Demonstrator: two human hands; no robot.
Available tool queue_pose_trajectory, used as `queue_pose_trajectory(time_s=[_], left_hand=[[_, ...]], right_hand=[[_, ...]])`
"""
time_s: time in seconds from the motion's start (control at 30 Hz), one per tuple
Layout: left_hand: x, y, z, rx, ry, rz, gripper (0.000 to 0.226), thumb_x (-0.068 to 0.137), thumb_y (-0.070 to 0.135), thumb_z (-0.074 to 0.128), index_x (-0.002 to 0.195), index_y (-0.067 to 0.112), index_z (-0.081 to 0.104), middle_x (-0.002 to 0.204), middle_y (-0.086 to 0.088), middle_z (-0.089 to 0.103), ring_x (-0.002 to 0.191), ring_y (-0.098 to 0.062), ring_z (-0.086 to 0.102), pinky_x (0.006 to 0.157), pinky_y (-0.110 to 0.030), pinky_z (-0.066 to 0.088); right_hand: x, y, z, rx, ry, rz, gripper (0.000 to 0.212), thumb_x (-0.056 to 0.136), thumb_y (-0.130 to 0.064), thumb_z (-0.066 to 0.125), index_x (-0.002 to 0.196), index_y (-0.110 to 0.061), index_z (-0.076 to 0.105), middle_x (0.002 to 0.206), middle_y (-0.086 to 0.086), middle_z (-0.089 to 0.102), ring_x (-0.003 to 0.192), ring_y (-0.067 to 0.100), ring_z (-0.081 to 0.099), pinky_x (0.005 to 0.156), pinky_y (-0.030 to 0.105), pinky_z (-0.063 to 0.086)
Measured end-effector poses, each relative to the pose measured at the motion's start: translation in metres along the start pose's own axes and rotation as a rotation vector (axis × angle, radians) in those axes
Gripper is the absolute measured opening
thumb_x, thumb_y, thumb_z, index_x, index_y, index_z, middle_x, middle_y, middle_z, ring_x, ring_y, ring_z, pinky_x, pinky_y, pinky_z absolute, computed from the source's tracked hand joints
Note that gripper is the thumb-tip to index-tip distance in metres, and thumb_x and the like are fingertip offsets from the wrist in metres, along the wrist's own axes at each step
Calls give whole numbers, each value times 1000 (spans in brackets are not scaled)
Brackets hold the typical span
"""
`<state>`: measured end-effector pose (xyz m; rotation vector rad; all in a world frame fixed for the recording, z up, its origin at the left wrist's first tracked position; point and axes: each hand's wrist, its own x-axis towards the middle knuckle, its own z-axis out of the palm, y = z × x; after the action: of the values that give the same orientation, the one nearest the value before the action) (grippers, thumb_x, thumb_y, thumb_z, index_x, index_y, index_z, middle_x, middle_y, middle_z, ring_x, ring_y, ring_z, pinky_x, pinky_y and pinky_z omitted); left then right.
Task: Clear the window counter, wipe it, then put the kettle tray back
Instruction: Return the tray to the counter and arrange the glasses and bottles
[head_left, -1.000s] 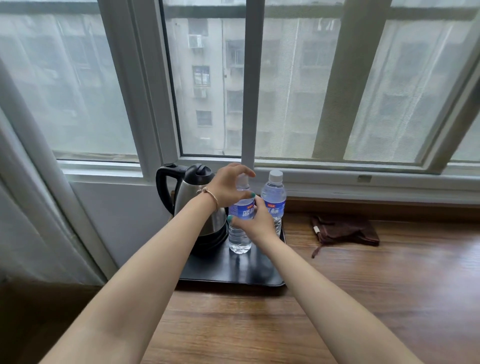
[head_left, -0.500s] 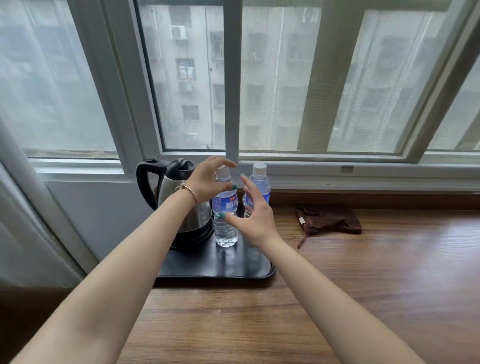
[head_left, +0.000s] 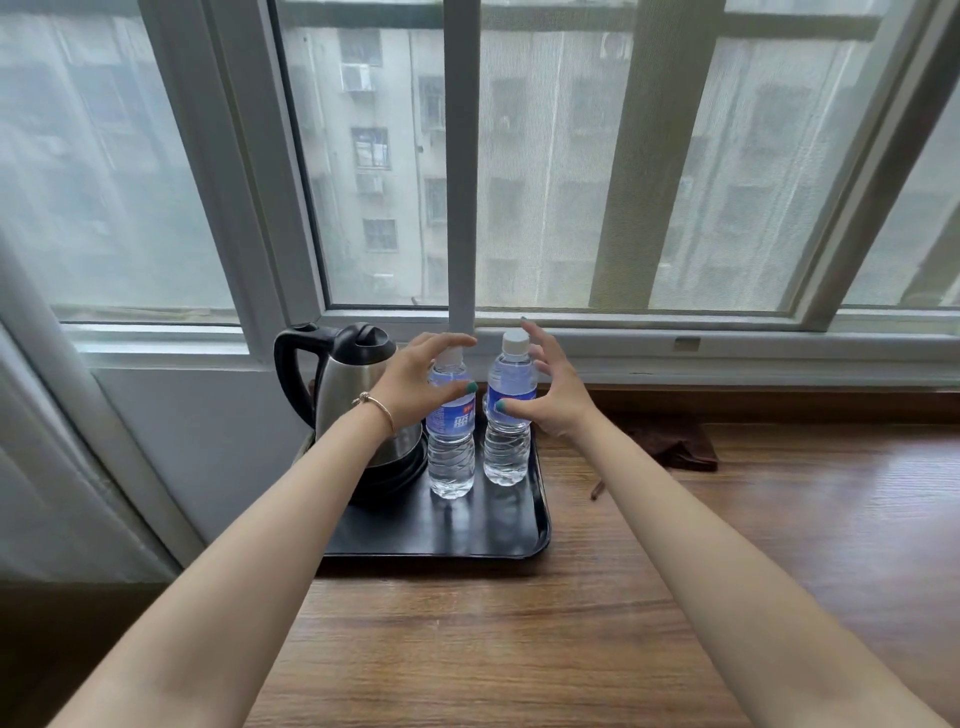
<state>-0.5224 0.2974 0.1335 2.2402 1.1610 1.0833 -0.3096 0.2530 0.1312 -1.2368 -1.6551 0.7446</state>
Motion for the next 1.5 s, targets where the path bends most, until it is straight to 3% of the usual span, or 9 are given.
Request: queue_pose_trajectory(time_s=[0.13,0.27,0.37,0.8,0.87,0.97,1.07,1.3,1.5], left_hand=[[-2,-2,-6,16,-150,10,79,64,33,80,132,45,43,136,8,49,127,-9,44,108,-32,37],[0,-6,-8,84,-130,36,77,66,16,83,131,31,45,132,5,50,118,-10,46,105,-30,38],[6,-9,-7,131,-117,58,75,65,17,84,130,28,46,131,4,50,120,-10,46,104,-28,37],[22,-19,-10,41,-201,48,76,66,18,82,128,37,42,136,8,46,127,-12,44,109,-36,36],[24,-15,-10,65,-243,22,77,69,22,82,132,37,39,140,7,41,130,-11,39,109,-34,33],[27,-6,-6,179,-220,-20,76,71,37,81,133,33,39,141,4,41,128,-13,40,107,-34,35],[29,-3,0,255,-106,-13,66,69,38,82,124,29,47,132,1,52,119,-19,50,99,-37,43],[29,0,-3,86,-184,56,56,69,19,83,116,24,53,114,13,57,103,-12,53,97,-33,43],[32,-5,-7,30,-324,2,66,74,22,79,129,32,43,132,8,47,121,-15,46,109,-39,36]], right_hand=[[14,5,-1,-4,-117,19,103,73,10,74,151,-35,24,134,-3,39,132,3,32,86,-2,33],[24,7,-2,-28,-105,12,98,73,4,76,143,-46,29,123,-11,51,122,20,54,98,30,48],[24,7,-3,-33,-89,-12,97,71,-1,79,139,-51,32,121,-22,48,113,10,57,98,45,50],[32,11,-10,-48,-166,11,99,73,-6,81,142,-51,26,121,8,58,106,21,64,99,44,50],[33,11,-9,-81,-141,22,102,70,-19,86,144,-50,24,123,7,59,113,16,59,107,44,43],[38,13,-5,-297,-37,39,102,62,-50,85,141,-55,21,124,-1,64,122,11,55,119,56,9],[39,16,0,-349,14,42,97,66,-47,84,142,-49,23,120,-5,66,120,10,56,118,53,-5],[40,12,-1,-249,-47,11,98,68,-34,82,142,-49,21,122,0,66,120,16,57,116,60,5],[48,19,-1,-136,-178,0,107,53,-47,80,127,-75,7,123,6,65,124,25,56,111,68,19]])
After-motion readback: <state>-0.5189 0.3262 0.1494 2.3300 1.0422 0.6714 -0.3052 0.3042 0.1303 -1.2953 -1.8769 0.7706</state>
